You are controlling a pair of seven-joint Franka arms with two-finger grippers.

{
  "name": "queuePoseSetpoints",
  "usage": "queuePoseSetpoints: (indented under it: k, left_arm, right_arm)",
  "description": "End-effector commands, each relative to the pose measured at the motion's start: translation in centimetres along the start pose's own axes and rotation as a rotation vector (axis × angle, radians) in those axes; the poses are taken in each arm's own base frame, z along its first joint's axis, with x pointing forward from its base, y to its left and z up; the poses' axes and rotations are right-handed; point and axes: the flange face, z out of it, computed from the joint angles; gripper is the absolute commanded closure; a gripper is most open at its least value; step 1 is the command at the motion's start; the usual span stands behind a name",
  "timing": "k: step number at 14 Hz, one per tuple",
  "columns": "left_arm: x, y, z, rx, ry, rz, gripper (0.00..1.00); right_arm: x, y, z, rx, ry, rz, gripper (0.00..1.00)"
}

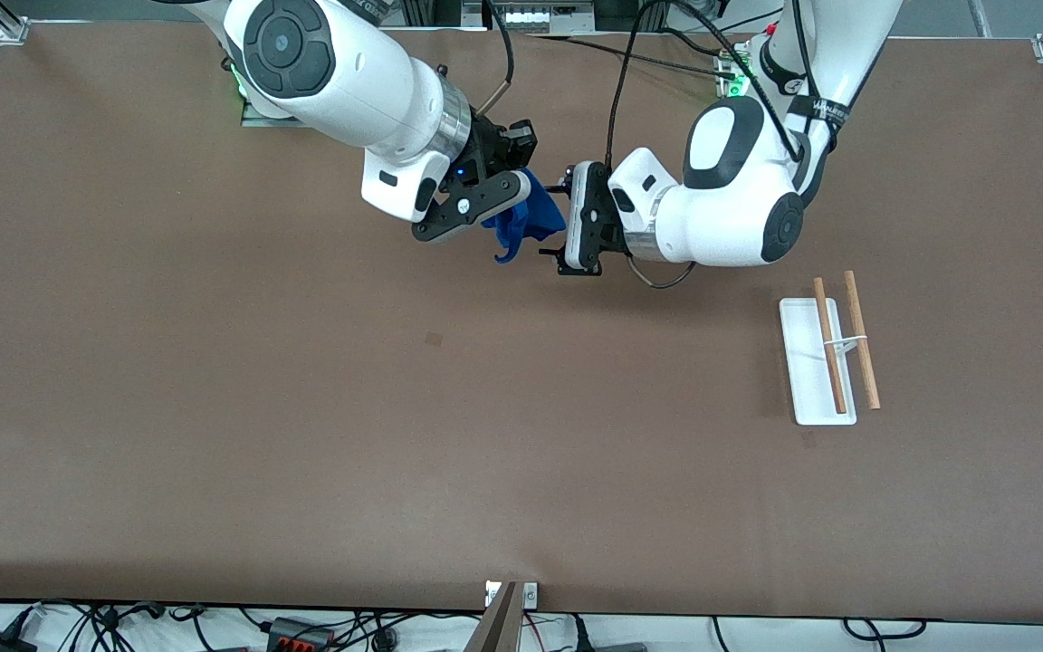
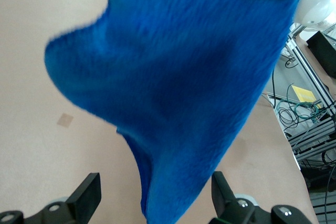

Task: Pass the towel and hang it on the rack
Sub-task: 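Grasp the towel with the left gripper beside the right gripper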

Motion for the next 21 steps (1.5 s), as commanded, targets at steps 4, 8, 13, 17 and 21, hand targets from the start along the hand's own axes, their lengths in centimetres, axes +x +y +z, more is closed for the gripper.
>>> queuePoseSetpoints:
  k: [4, 8, 13, 17, 21]
  left_arm:
    - [-1.2, 1.5, 3.5, -0.004, -0.018, 0.015, 0.08]
    - [-0.7, 2.1, 4.8, -0.004, -0.027, 0.025, 0.17]
    - [-0.4, 2.7, 5.6, -0.024, -0.027, 0.016, 0.78]
    - [-0.7, 2.3, 5.3, -0.017, -0.024, 0.004, 0.99]
    - [-1.6, 1.1, 3.3, 0.005, -0.010, -0.015, 0.99]
  right_arm:
    - [-0.6, -0.6, 0.0, -0.022, 0.003, -0.003, 1.00]
    - [-0.6, -0.4, 0.6, -0.046, 0.002, -0.003, 1.00]
    - [-0.5, -0.4, 0.6, -0.043, 0.002, -0.002, 1.00]
    - [-0.5, 0.0, 0.0, -0.039, 0.007, 0.003, 1.00]
    - [-0.7, -0.1, -0.3, -0.040, 0.011, 0.002, 1.00]
